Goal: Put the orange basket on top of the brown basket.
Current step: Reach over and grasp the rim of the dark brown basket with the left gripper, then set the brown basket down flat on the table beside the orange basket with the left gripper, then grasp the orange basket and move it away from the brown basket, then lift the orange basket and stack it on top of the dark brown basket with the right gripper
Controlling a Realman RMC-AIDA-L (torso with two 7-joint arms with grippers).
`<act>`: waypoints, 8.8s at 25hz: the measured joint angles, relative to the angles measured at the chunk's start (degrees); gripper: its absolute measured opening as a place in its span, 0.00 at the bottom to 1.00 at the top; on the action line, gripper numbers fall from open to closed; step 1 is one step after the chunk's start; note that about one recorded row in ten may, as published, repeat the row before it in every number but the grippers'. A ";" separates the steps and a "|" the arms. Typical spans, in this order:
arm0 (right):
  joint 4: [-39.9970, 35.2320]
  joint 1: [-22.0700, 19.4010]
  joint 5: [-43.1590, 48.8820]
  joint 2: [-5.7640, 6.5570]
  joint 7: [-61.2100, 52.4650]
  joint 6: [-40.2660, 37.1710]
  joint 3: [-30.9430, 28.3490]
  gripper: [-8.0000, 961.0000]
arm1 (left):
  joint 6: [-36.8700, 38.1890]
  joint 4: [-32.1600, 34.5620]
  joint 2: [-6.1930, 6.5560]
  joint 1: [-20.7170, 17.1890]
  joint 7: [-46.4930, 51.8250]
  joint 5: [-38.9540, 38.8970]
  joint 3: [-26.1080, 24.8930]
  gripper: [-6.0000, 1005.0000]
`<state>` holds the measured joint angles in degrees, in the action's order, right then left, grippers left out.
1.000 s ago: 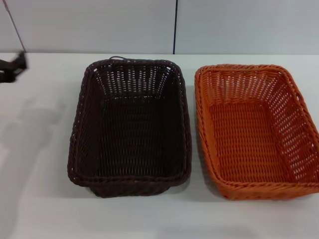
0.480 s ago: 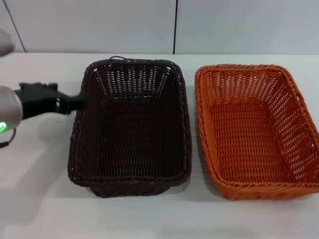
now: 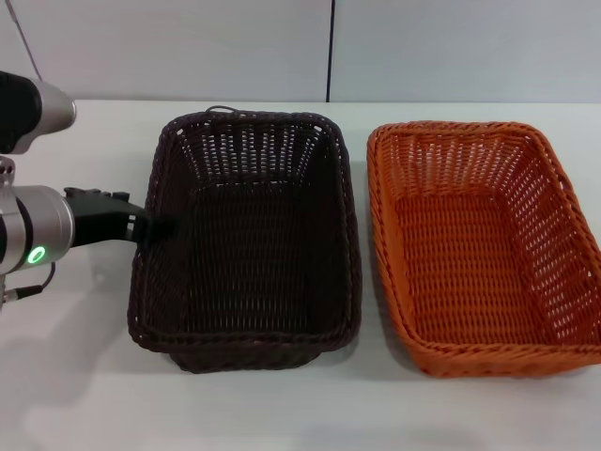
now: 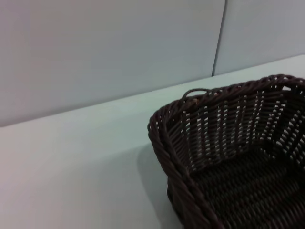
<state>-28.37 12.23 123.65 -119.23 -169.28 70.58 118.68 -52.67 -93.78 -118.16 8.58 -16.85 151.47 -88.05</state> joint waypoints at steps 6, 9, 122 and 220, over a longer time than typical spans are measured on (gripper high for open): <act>-0.24 0.05 0.00 -0.04 0.00 0.01 0.21 0.68 | 0.32 4.13 -0.04 1.77 0.01 0.05 0.00 0.69; -0.35 0.07 0.00 -0.04 0.00 0.01 0.28 0.68 | 0.40 4.90 -0.06 2.14 0.01 0.04 -0.01 0.69; -78.85 1.03 24.05 4.92 6.03 -114.53 -25.45 0.70 | 105.36 32.95 0.07 6.90 -25.69 -26.29 20.96 0.78; -84.04 22.45 42.74 0.25 16.28 -165.83 -21.13 0.16 | 109.24 66.28 0.18 0.35 -4.96 -33.97 22.79 0.77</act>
<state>-112.41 34.68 166.40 -118.97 -153.00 -95.25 97.55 56.57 -27.50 -117.99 8.93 -21.81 117.50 -65.26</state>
